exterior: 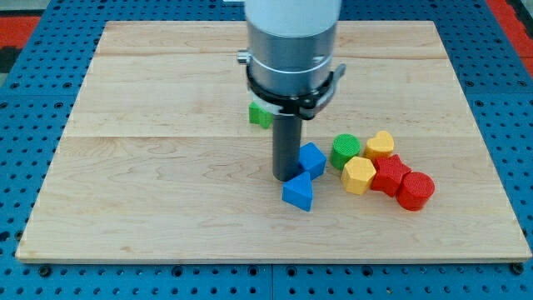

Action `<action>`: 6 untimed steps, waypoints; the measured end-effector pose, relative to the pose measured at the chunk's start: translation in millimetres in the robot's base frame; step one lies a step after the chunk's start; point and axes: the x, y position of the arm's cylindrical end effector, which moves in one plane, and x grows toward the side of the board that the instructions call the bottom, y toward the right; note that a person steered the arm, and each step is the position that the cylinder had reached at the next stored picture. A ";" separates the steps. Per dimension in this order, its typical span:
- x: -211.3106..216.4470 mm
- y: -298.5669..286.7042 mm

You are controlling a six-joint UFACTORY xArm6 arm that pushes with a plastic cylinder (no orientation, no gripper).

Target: Move the green star into the blue cube

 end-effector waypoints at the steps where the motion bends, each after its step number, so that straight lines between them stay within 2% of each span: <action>1: -33.8 -78.3; 3: -138.9 -78.7; 4: -117.3 -31.1; 5: -66.8 -15.1; 6: -45.0 10.6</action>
